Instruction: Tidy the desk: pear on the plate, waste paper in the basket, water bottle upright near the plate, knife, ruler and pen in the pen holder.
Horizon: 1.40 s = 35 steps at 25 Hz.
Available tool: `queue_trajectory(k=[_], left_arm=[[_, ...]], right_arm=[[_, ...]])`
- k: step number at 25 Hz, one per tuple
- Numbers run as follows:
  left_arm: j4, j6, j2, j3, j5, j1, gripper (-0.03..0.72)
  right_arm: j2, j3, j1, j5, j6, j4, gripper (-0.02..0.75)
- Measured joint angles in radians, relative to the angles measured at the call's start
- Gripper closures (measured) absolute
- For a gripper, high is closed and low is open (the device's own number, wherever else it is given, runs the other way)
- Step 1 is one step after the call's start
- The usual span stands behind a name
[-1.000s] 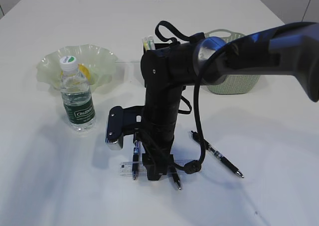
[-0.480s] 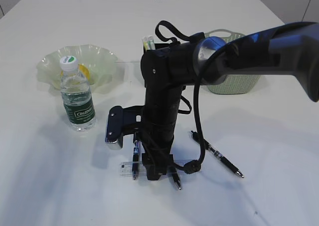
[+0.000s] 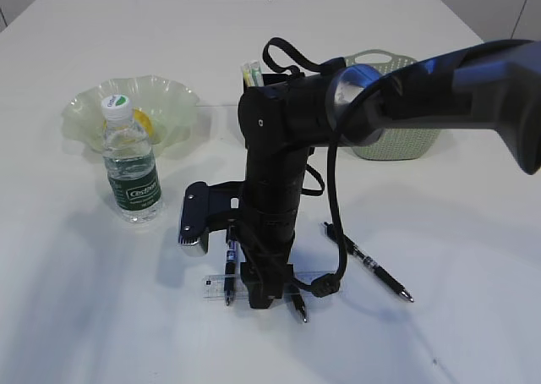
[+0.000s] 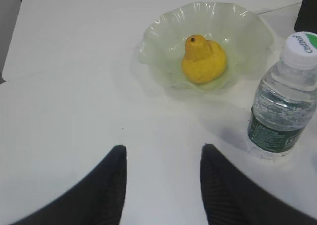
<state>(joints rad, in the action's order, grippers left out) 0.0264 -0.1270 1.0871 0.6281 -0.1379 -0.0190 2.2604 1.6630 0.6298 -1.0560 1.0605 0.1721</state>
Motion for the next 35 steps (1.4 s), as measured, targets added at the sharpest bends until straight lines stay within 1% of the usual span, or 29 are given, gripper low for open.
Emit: queue_trajectory(k=[9,11,14,19,21,35], left_arm=[[0.0,0.0,0.0,0.0,0.0,0.0,0.347],[0.0,0.0,0.0,0.0,0.0,0.0,0.347],[0.0,0.0,0.0,0.0,0.0,0.0,0.347],[0.0,0.0,0.0,0.0,0.0,0.0,0.347],[0.0,0.0,0.0,0.0,0.0,0.0,0.348],[0.0,0.0,0.0,0.0,0.0,0.0,0.347]], right_arm=[[0.0,0.0,0.0,0.0,0.0,0.0,0.277],[0.0,0.0,0.0,0.002,0.0,0.0,0.287],[0.0,0.0,0.0,0.008,0.0,0.0,0.332],[0.002,0.0,0.0,0.01,0.0,0.0,0.433],[0.002,0.0,0.0,0.013,0.0,0.0,0.455],[0.002,0.0,0.0,0.014,-0.017,0.0,0.461]])
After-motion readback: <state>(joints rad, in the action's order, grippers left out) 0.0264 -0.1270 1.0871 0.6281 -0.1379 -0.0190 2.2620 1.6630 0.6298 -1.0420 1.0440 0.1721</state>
